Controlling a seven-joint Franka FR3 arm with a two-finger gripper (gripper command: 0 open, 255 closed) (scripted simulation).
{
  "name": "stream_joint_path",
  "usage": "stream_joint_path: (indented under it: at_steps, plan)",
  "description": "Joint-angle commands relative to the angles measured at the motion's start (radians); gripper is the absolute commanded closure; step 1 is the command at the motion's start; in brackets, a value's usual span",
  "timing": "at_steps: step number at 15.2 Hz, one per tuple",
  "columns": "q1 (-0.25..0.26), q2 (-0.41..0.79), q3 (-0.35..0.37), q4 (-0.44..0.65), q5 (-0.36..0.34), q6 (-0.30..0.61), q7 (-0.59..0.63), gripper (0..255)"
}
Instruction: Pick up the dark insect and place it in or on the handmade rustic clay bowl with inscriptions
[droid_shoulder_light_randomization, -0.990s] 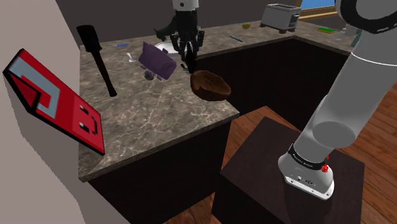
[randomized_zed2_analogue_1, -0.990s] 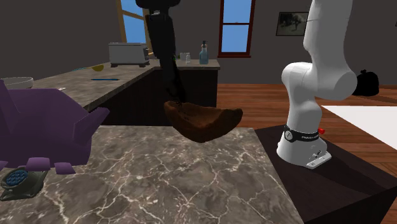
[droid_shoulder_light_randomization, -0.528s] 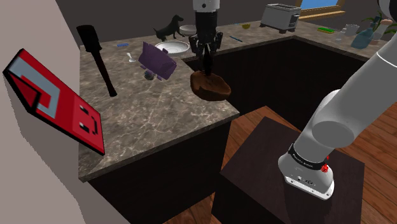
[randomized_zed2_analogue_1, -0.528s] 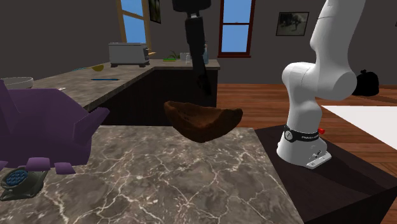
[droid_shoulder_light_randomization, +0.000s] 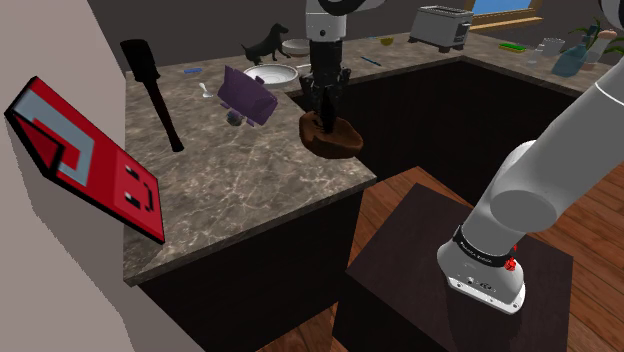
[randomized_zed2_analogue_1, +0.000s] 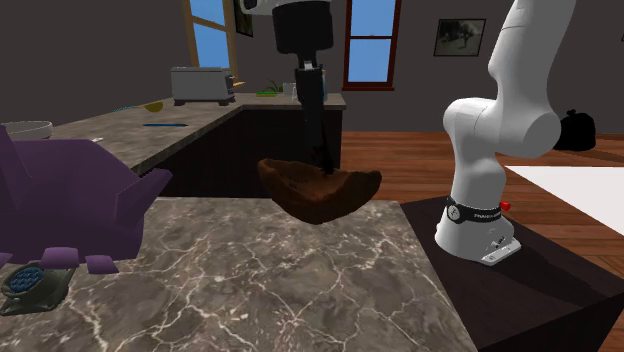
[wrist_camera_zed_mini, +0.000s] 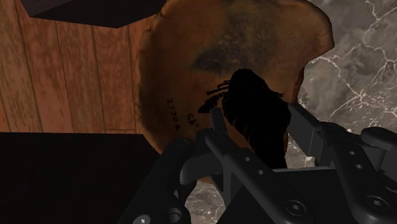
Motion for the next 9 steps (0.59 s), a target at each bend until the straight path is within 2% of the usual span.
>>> stream_joint_path:
  at_steps: [1, 5, 9]
  plan:
    - [0.0, 0.005, 0.001, -0.021, 0.0, 0.026, -0.001, 255]
    - [0.001, 0.011, 0.002, -0.069, 0.0, 0.08, -0.003, 255]
    - [0.001, 0.011, 0.002, -0.069, 0.0, 0.08, -0.003, 255]
